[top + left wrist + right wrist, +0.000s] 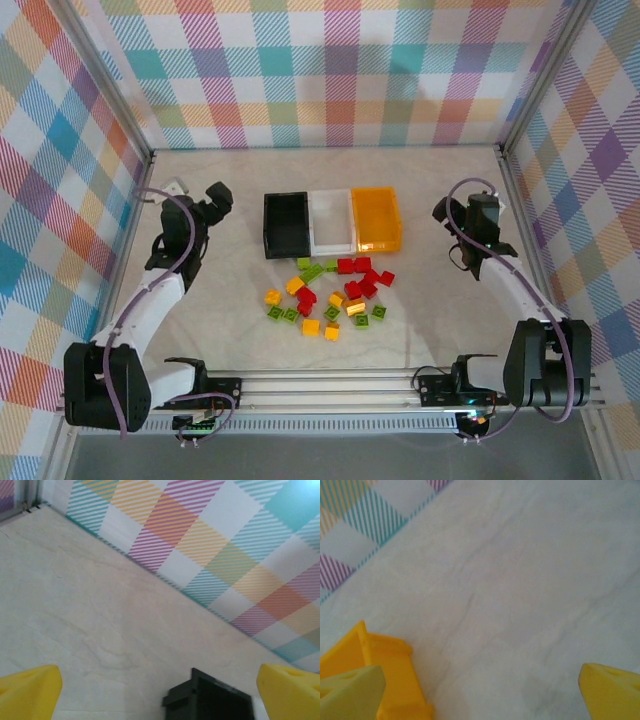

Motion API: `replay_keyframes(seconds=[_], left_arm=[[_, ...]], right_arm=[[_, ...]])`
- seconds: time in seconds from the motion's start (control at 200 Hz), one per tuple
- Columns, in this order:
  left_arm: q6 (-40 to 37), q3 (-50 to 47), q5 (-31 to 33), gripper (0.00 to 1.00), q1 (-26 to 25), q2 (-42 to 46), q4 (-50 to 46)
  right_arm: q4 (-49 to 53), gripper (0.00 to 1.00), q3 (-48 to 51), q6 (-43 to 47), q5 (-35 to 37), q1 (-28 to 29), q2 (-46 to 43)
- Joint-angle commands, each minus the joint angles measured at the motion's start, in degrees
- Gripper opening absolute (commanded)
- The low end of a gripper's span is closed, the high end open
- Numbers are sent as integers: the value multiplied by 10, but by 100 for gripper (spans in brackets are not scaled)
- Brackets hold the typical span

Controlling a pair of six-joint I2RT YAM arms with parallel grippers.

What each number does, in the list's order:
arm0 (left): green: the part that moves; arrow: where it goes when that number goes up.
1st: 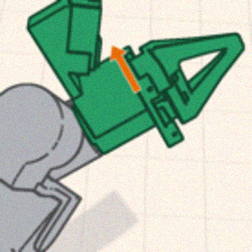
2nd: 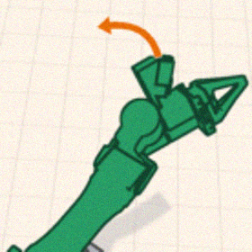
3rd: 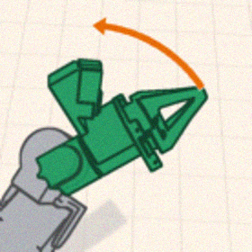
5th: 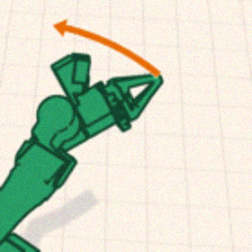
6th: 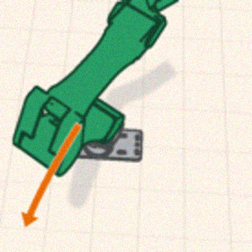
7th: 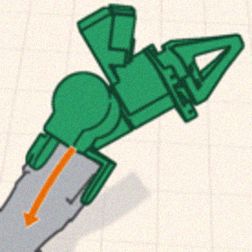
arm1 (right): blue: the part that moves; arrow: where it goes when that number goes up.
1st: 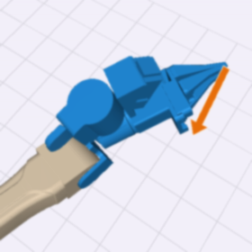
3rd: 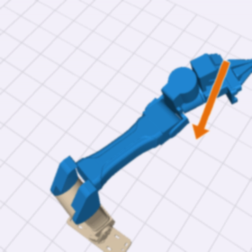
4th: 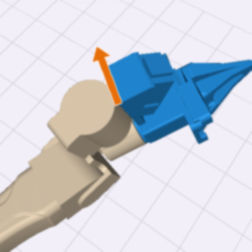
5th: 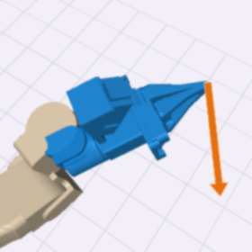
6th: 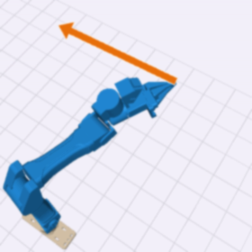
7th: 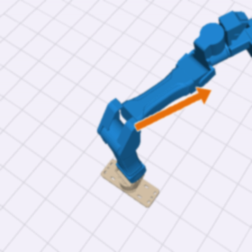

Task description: Sort the legos into containers by color

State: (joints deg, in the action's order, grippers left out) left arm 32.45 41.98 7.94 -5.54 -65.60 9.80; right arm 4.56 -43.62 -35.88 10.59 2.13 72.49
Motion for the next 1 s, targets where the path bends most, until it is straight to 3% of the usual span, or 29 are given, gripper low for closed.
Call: replay_keyframes(seconds=[0.0,0.125,0.26,0.375,0.495,0.705,1.0], left_arm=[[126,-5,-15,100,1,24,-113],[95,19,-91,99,-10,29,-151],[96,-12,-122,99,-37,73,-132],[90,-23,-126,99,-63,91,-152],[87,-39,-125,99,-76,101,-165],[103,-79,-142,99,-82,118,-158],[92,-83,-141,99,-84,138,-179]], right_arm=[[77,99,-1,-16,-42,45,-6],[139,100,5,0,-77,107,-9],[142,91,32,-37,-108,170,17],[139,82,27,-72,-77,222,49],[126,78,21,-116,-61,237,81],[181,62,-26,-162,-1,266,145],[233,53,-58,-185,22,286,193]])
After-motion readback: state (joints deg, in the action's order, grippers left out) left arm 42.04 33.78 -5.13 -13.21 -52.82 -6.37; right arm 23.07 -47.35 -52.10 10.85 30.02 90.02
